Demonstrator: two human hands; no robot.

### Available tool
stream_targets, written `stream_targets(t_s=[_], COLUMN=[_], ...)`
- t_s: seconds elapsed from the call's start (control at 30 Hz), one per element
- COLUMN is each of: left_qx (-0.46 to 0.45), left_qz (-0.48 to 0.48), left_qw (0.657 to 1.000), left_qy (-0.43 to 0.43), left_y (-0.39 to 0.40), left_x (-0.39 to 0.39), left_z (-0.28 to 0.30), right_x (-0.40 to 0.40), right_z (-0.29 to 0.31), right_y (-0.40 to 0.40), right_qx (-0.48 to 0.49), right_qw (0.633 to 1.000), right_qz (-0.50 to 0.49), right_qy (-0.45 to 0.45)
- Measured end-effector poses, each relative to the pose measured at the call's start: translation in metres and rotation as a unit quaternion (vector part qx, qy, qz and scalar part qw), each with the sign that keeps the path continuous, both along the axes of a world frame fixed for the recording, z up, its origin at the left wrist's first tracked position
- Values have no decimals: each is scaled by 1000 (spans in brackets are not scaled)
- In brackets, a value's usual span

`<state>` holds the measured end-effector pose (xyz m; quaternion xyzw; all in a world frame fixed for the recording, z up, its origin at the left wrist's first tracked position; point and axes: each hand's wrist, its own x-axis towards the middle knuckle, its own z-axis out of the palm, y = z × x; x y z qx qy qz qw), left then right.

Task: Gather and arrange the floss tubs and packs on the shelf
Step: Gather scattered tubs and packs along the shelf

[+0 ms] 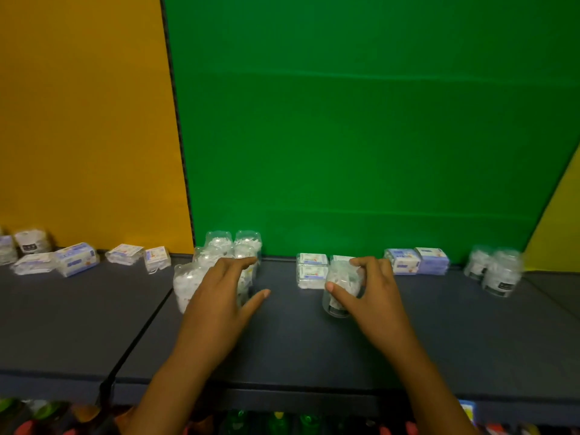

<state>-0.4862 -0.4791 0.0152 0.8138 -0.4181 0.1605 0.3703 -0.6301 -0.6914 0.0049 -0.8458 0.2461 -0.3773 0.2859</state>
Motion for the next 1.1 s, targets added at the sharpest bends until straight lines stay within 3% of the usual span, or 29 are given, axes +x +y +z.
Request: stream_targets(t_s=[0.2,0.6,0.83,1.1], left_qx=[25,99,137,149], left_qz=[-33,-46,-48,-79], left_qw=[998,993,988,984], left_qy=[-48,-51,-55,-60], left_y=[-74,-204,-258,-333], left_x=[-72,-217,-253,-240], left_z=[11,-4,-5,-7], right_x=[-83,-247,-288,-286], right_z=[6,-3,1,-3], right_y=[-60,-176,-226,-293], right_qx=[-14,-9,-13,2], right_qw=[999,995,991,987], right_qz=[-41,-104,-131,-163], right_qy=[-9,5,-3,-3])
